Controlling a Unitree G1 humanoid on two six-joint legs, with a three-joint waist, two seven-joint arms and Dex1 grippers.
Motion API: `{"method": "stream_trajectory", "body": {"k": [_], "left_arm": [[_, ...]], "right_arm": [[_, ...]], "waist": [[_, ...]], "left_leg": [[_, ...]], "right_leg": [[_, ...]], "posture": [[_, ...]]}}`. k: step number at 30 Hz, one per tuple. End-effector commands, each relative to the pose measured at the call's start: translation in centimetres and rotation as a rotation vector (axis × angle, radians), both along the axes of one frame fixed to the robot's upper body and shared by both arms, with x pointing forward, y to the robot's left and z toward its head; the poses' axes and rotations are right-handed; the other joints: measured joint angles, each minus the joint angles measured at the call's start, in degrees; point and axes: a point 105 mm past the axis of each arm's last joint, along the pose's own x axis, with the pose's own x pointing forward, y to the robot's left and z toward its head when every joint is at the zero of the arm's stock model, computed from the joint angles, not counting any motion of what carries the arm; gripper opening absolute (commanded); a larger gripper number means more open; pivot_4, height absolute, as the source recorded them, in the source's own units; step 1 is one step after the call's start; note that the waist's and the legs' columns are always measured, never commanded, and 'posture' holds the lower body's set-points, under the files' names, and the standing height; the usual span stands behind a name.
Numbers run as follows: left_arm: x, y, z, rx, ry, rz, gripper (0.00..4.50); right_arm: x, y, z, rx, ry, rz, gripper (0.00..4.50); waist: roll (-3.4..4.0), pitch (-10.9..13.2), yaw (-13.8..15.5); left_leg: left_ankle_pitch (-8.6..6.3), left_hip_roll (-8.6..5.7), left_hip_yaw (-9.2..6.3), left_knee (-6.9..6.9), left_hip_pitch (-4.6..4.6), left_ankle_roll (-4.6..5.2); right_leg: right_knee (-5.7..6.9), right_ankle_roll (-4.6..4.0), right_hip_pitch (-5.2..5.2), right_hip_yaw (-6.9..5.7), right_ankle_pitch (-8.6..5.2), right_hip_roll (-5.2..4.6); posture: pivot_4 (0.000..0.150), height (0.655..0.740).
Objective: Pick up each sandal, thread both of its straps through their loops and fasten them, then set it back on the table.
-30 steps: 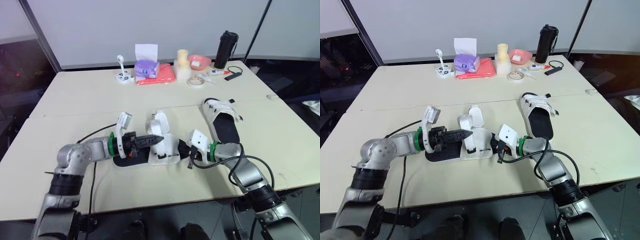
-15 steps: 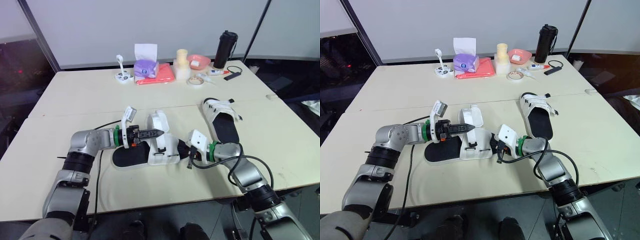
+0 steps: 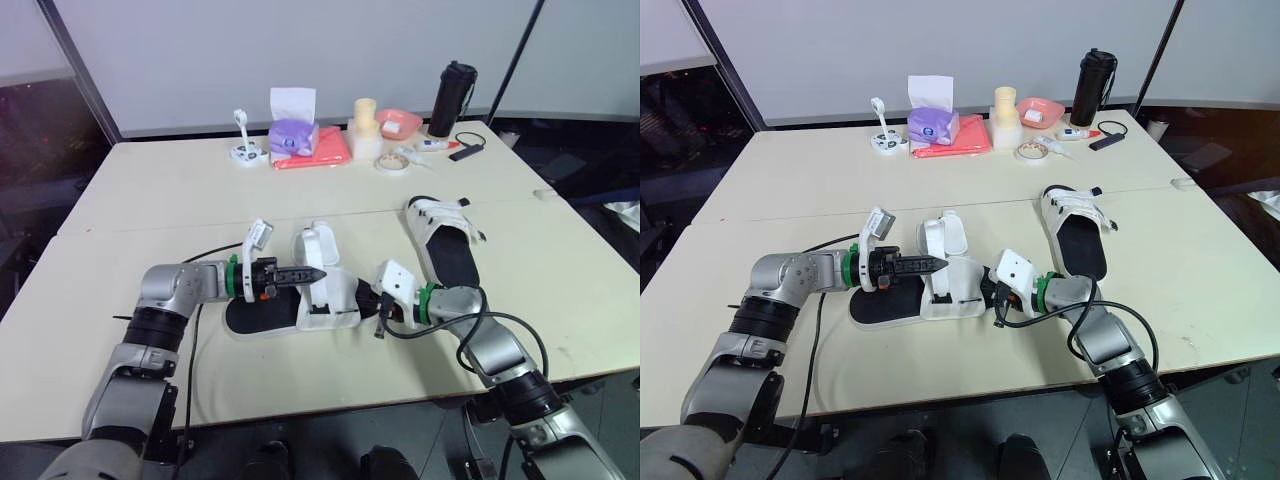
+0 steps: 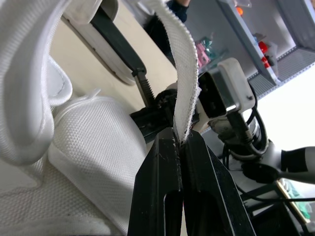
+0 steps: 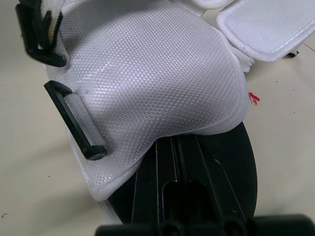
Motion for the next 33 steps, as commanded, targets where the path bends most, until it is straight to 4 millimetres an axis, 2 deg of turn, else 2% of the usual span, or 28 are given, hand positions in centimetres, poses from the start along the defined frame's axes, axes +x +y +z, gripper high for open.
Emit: {"method": "stream_trajectory", "body": {"k": [1,10,15,22,25,29,30,32,33], "left_arm": [[-0.1,0.3,-0.5,0.048,-0.044,-0.025,0.08],[-0.5,0.0,-0.6,0.07,-0.171,-0.093,0.08],[-1.7,-0.5,-1.9,0.149,-0.303,-0.15,0.08],[-1.9,-0.5,-3.5,0.237,-0.431,-0.132,0.08],[-1.7,-0.2,-3.5,0.24,-0.459,-0.102,0.96],[-1.7,0.5,-2.5,0.231,-0.51,-0.057,2.96],[-2.0,0.9,-2.0,0.22,-0.51,-0.056,3.36],[-2.8,1.7,-1.2,0.205,-0.501,-0.067,4.48],[-3.3,2.1,-1.0,0.204,-0.492,-0.081,4.48]], "right_arm": [[-0.5,0.1,-1.3,-0.035,0.042,0.009,0.0],[-0.7,0.0,-1.5,-0.035,0.048,0.003,0.0],[-0.6,0.0,-1.5,-0.037,0.048,0.0,0.0],[-0.6,0.0,-1.5,-0.037,0.047,0.0,0.0],[-0.6,0.0,-1.5,-0.037,0.048,0.0,0.0],[-0.6,0.0,-1.5,-0.037,0.048,0.001,0.0],[-0.6,0.0,-1.5,-0.038,0.048,0.002,0.0],[-0.6,0.1,-1.6,-0.038,0.049,0.003,0.0],[-0.6,0.1,-1.6,-0.038,0.05,0.004,0.0]], "waist": [[0.0,0.0,0.0],[-0.01,0.0,0.0],[-0.02,0.0,0.0],[-0.01,0.0,0.1],[-0.01,0.0,0.1],[-0.02,0.0,0.2],[-0.02,0.0,0.1],[-0.02,0.0,0.1],[-0.03,0.0,0.0]], "left_leg": [[0.0,0.0,0.01,-0.01,0.0,0.0],[0.0,0.0,-0.01,-0.03,0.0,0.0],[-0.01,0.01,0.01,-0.08,0.0,0.0],[0.0,0.02,-0.01,-0.08,-0.02,0.0],[-0.01,0.04,-0.03,-0.08,-0.02,0.0],[0.0,0.04,-0.04,-0.08,-0.02,0.0],[0.0,0.04,-0.05,-0.08,-0.02,0.0],[0.0,0.07,-0.04,-0.08,-0.02,0.0],[0.0,0.08,-0.05,-0.08,-0.02,0.0]], "right_leg": [[0.0,0.0,0.0,0.0,0.0,0.0],[-0.01,-0.01,-0.01,0.0,0.0,-0.01],[-0.03,-0.01,-0.03,0.03,-0.01,-0.03],[-0.05,-0.02,-0.04,0.03,-0.01,-0.03],[-0.05,-0.02,-0.03,0.02,-0.01,-0.03],[-0.06,-0.02,-0.03,0.02,-0.01,-0.03],[-0.05,-0.02,-0.03,0.01,-0.01,-0.03],[-0.05,-0.02,-0.04,0.02,-0.01,-0.03],[-0.05,-0.02,-0.04,0.01,-0.01,-0.03]], "posture": [[0.15,0.74],[0.15,0.74],[0.15,0.74],[0.15,0.74],[0.15,0.74],[0.15,0.74],[0.15,0.74],[0.15,0.74],[0.15,0.74]]}}
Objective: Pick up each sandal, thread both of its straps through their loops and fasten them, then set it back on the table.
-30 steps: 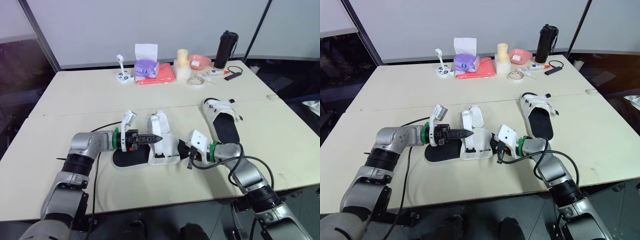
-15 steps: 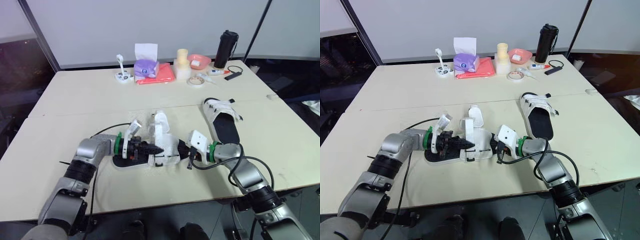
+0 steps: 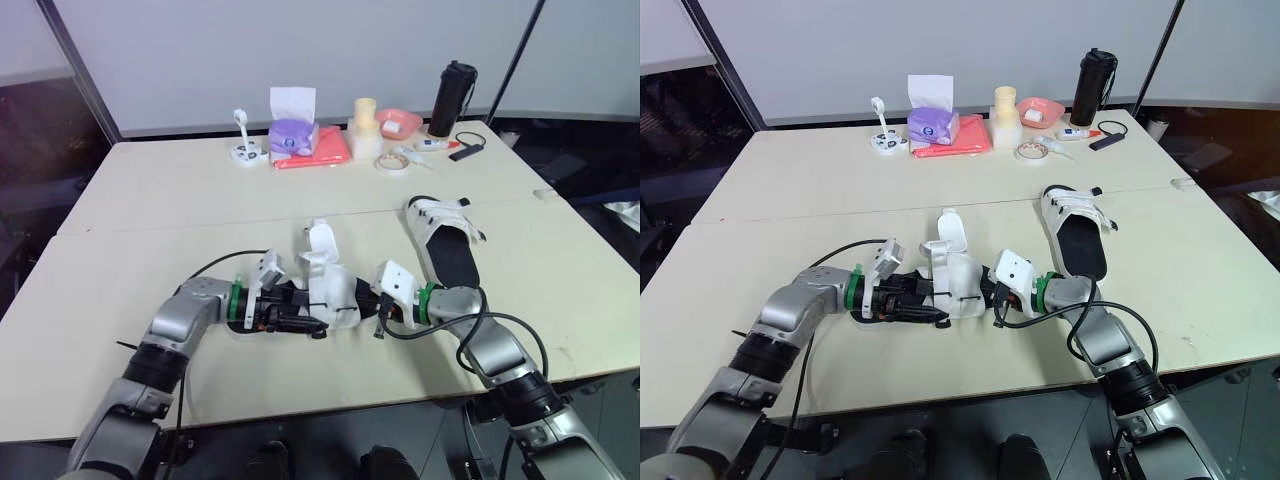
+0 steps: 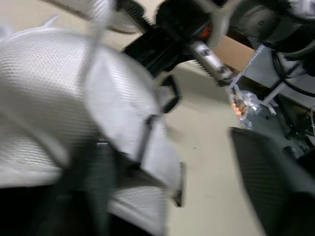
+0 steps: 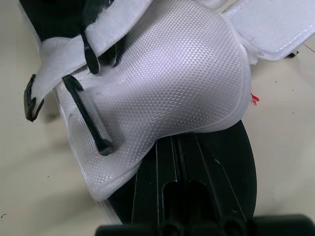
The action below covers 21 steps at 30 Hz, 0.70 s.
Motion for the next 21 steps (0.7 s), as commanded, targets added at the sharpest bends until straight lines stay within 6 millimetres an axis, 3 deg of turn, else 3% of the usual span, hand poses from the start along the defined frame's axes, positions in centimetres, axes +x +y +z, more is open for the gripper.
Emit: {"method": "stream_trajectory", "body": {"k": [1,6,9,21], "left_arm": [[-1.1,2.1,2.2,-0.014,-0.011,-0.005,4.48],[-3.7,4.1,1.8,0.015,0.07,-0.046,4.48],[-5.5,4.5,0.6,0.054,0.109,-0.088,4.48],[-3.9,1.4,-2.9,0.03,0.033,0.032,4.48]], "right_arm": [[-0.5,0.1,-1.7,-0.031,0.057,0.009,0.0],[-0.5,0.3,-1.8,-0.03,0.057,0.016,0.0],[-0.4,0.5,-1.8,-0.031,0.057,0.023,0.0],[-0.4,0.4,-1.7,-0.04,0.051,0.033,0.0]], "waist": [[0.0,0.0,-0.1],[0.0,0.0,0.0],[-0.01,0.0,-0.2],[0.03,0.0,0.3]], "left_leg": [[0.0,0.03,0.0,-0.01,0.0,0.0],[-0.01,0.21,0.06,-0.05,0.0,0.0],[-0.01,0.27,0.08,-0.06,0.0,-0.01],[-0.01,0.34,0.12,-0.1,0.0,-0.01]], "right_leg": [[-0.01,-0.01,-0.02,0.0,0.0,0.02],[-0.06,-0.17,-0.01,0.01,-0.09,0.02],[-0.1,-0.21,-0.02,0.01,-0.1,0.04],[-0.25,-0.42,0.0,-0.01,-0.17,0.06]], "posture": [[0.15,0.74],[0.15,0.74],[0.15,0.74],[0.15,0.74]]}}
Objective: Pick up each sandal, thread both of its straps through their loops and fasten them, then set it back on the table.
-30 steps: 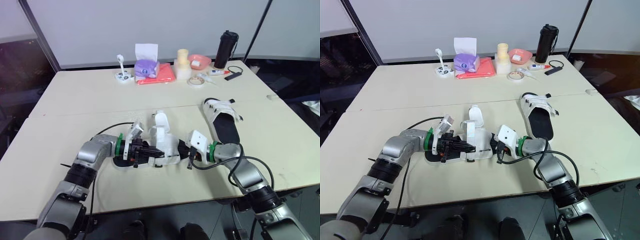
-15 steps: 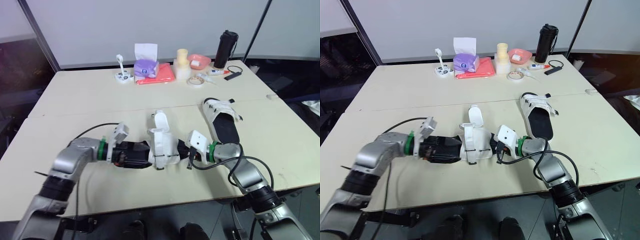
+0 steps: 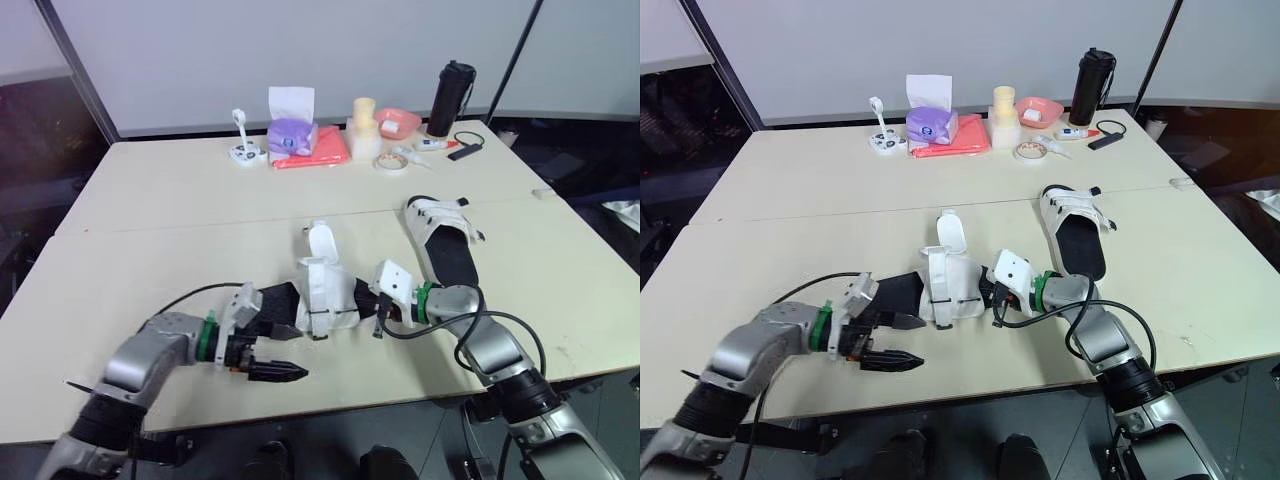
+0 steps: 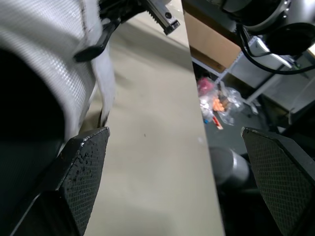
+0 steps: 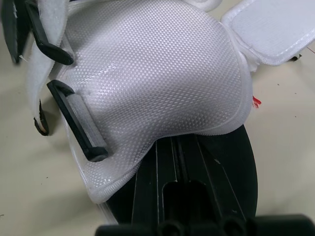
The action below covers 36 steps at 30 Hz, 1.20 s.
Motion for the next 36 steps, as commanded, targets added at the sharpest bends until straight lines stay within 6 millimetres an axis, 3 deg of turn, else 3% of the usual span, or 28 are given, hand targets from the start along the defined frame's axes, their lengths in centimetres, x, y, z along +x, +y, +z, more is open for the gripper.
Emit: {"method": "stream_trajectory", "body": {"k": [1,20,23,30,36], "left_arm": [[0.8,-0.4,-0.4,0.011,-0.048,0.029,4.48],[1.4,-2.9,-0.3,-0.08,-0.087,0.062,4.48],[1.3,-2.6,-0.3,-0.077,-0.077,0.059,3.62],[1.0,-2.2,-0.2,-0.067,-0.065,0.051,0.04],[-0.4,-1.7,0.6,-0.073,-0.002,-0.029,0.04]], "right_arm": [[-0.5,0.1,-1.6,-0.037,0.054,0.012,0.0],[-0.6,-0.1,-1.6,-0.038,0.053,0.003,0.0],[-0.7,-0.1,-1.6,-0.038,0.054,0.001,0.0],[-0.6,0.0,-1.7,-0.037,0.054,0.002,0.0],[-0.6,0.0,-1.6,-0.038,0.051,0.002,0.0]], "waist": [[0.02,0.0,0.2],[0.01,0.0,0.1],[0.0,0.0,0.1],[0.01,0.0,0.1],[0.0,0.0,0.0]], "left_leg": [[0.0,0.0,0.0,0.01,0.0,0.0],[0.0,-0.01,-0.03,0.04,0.01,0.0],[0.0,-0.01,-0.02,0.01,0.0,0.0],[0.0,-0.01,-0.02,-0.01,0.0,0.0],[0.0,0.0,-0.02,-0.05,0.0,0.0]], "right_leg": [[0.0,-0.01,0.02,0.0,0.01,0.0],[-0.17,-0.05,0.12,-0.06,0.04,0.0],[-0.2,-0.04,0.12,-0.07,0.04,0.01],[-0.27,-0.04,0.14,-0.07,0.04,0.0],[-0.31,-0.04,0.13,-0.08,0.04,0.0]], "posture": [[0.15,0.74],[0.15,0.74],[0.15,0.74],[0.15,0.74],[0.15,0.74]]}}
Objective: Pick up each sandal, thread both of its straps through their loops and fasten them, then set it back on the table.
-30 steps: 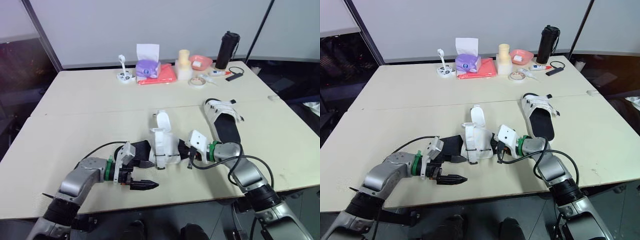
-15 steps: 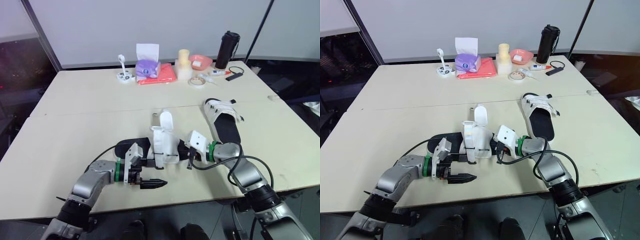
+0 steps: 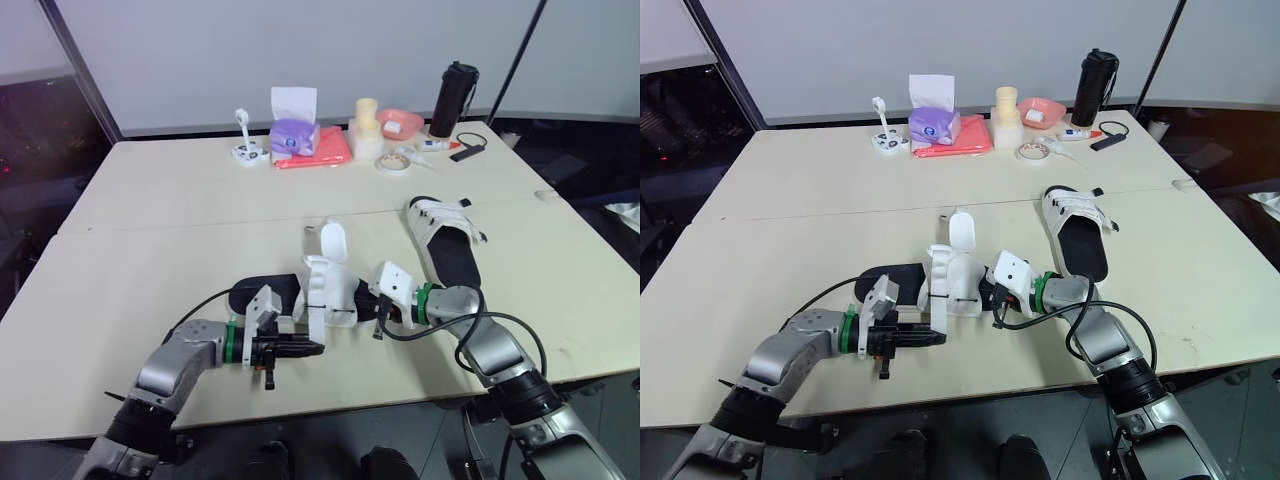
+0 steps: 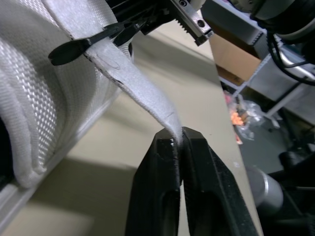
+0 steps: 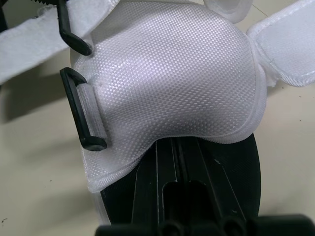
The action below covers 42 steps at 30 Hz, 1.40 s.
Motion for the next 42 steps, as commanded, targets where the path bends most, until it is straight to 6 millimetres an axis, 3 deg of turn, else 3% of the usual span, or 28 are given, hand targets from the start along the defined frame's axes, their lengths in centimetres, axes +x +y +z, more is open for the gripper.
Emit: {"method": "stream_trajectory", "body": {"k": [1,11,20,26,33,42], "left_arm": [[-1.5,0.2,2.0,-0.033,0.011,-0.095,0.04],[-4.7,0.8,6.0,-0.049,0.079,-0.31,0.04],[-4.7,1.2,8.4,-0.07,0.036,-0.354,0.04],[-4.6,1.2,11.1,-0.098,-0.009,-0.387,0.04],[-2.1,1.2,13.1,-0.142,-0.057,-0.289,0.04],[2.8,1.6,11.4,-0.18,-0.074,-0.02,0.04]], "right_arm": [[-0.4,-0.1,-1.6,-0.035,0.055,-0.003,0.0],[-0.4,-0.3,-1.6,-0.038,0.053,-0.007,0.0],[0.0,-0.2,-1.5,-0.038,0.044,-0.007,0.0],[0.1,-0.4,-1.5,-0.041,0.039,-0.008,0.0],[0.2,-0.2,-1.5,-0.047,0.032,0.002,0.0],[-0.6,-0.2,-2.3,-0.081,0.047,0.027,0.0]], "waist": [[0.0,0.0,-0.1],[-0.01,0.0,-0.1],[-0.02,0.0,-0.3],[-0.08,0.1,-0.2],[-0.14,0.1,-0.3],[-0.15,0.1,-0.2]], "left_leg": [[0.0,0.0,0.0,-0.04,0.0,0.0],[0.0,0.03,0.0,-0.13,0.0,0.0],[0.01,0.04,0.04,-0.25,0.0,0.0],[0.01,0.06,0.04,-0.3,0.0,0.0],[0.02,0.08,0.1,-0.46,0.0,0.0],[0.03,0.02,0.12,-0.45,0.01,-0.01]], "right_leg": [[-0.02,0.0,-0.01,0.0,0.0,0.0],[-0.08,-0.02,-0.02,0.0,-0.01,0.0],[-0.1,-0.02,-0.07,0.01,-0.01,0.02],[-0.11,-0.01,-0.1,0.02,0.0,0.06],[-0.11,0.18,-0.19,0.03,0.09,0.11],[-0.11,0.21,-0.17,0.03,0.13,0.16]], "posture": [[0.15,0.74],[0.15,0.74],[0.15,0.74],[0.15,0.74],[0.15,0.74],[0.15,0.74]]}}
